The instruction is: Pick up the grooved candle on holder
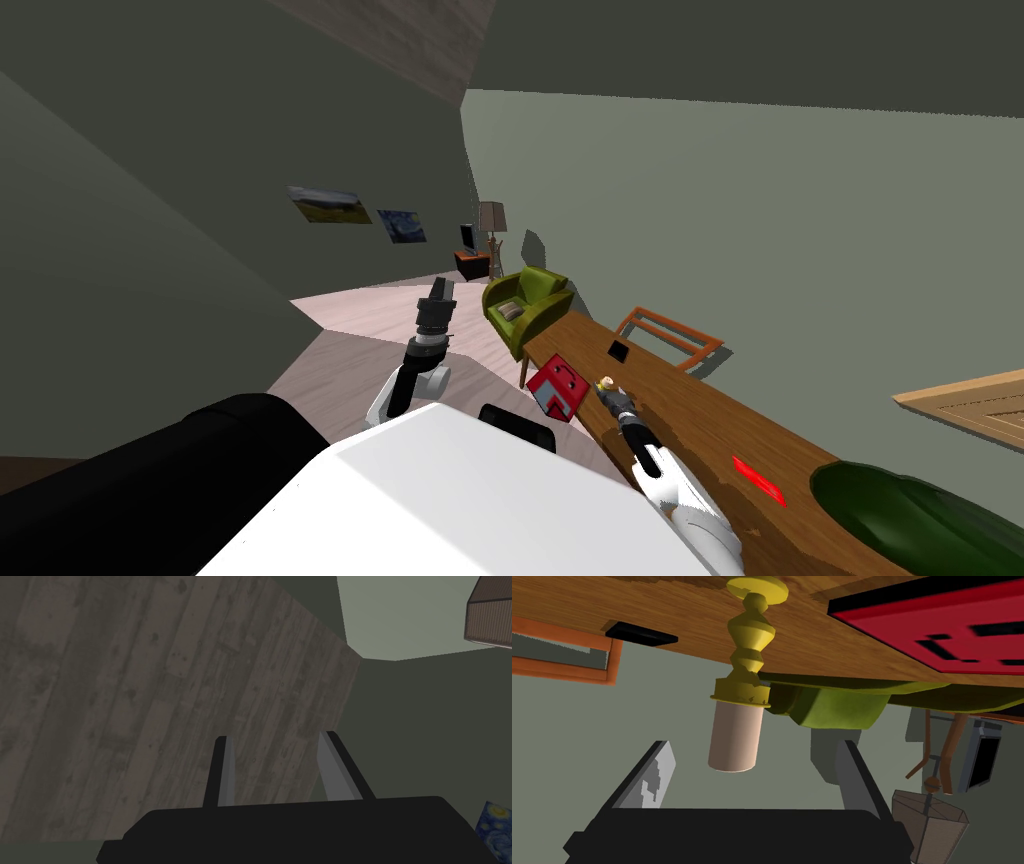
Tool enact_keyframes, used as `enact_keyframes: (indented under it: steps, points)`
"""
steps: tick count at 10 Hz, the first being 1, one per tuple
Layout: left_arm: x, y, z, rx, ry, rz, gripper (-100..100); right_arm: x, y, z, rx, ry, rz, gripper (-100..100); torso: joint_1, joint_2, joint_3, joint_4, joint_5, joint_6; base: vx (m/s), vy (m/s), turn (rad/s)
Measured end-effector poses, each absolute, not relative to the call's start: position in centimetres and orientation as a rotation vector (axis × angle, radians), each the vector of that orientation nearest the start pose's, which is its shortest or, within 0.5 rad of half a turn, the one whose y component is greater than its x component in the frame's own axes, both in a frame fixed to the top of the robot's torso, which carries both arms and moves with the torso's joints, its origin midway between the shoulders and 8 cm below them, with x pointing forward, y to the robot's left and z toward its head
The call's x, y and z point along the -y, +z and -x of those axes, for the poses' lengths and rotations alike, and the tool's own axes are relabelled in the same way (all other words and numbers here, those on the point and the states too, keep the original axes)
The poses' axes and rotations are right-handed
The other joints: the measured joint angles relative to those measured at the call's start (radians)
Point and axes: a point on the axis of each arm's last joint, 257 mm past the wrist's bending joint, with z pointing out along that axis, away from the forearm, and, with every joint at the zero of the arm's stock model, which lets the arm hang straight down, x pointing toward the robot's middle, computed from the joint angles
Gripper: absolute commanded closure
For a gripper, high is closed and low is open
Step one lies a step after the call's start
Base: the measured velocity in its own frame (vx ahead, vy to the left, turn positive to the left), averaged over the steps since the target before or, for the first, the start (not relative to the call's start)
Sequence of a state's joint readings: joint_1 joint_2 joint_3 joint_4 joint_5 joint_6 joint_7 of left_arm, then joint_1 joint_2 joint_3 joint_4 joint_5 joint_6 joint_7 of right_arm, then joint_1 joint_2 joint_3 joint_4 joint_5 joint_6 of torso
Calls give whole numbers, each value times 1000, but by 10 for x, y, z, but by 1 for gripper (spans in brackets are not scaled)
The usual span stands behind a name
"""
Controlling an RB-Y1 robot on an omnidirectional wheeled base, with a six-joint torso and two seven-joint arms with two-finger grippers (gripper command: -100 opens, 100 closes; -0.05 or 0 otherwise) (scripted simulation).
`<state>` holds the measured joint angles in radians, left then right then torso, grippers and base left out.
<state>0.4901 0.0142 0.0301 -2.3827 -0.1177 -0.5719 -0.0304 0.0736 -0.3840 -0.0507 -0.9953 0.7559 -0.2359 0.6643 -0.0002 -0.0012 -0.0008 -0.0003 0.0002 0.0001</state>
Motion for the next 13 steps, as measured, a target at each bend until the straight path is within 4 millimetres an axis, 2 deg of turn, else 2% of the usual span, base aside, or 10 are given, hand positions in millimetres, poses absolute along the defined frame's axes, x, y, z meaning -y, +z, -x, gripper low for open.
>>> enact_keyframes:
  steps: [6, 7, 8, 12, 13]
  points:
    - [-260, 82, -309, -571, -1210, 411, 0, 445, -485, -411, -2142, -313, 335, -100, 0, 0, 0, 0, 0, 0, 17, 5, 31]
    - [-260, 82, -309, -571, -1210, 411, 0, 446, -486, -411, -2143, -316, 339, 0, 0, 1, 0, 0, 0, 0, 0, 0, 0]
    - [-260, 82, -309, -571, -1210, 411, 0, 446, -486, -411, -2143, -316, 339, -100, 0, 1, 1, 0, 0, 0, 51, -37, -83]
    - [-260, 82, -309, -571, -1210, 411, 0, 416, -499, -409, -2136, -302, 366, -100, -4, -5, -3, -1, -1, 0, 90, -55, -39]
    - [-260, 82, -309, -571, -1210, 411, 0, 415, -498, -409, -2136, -303, 366, 100, -2, -2, -1, -1, 0, 0, 7, -5, 1]
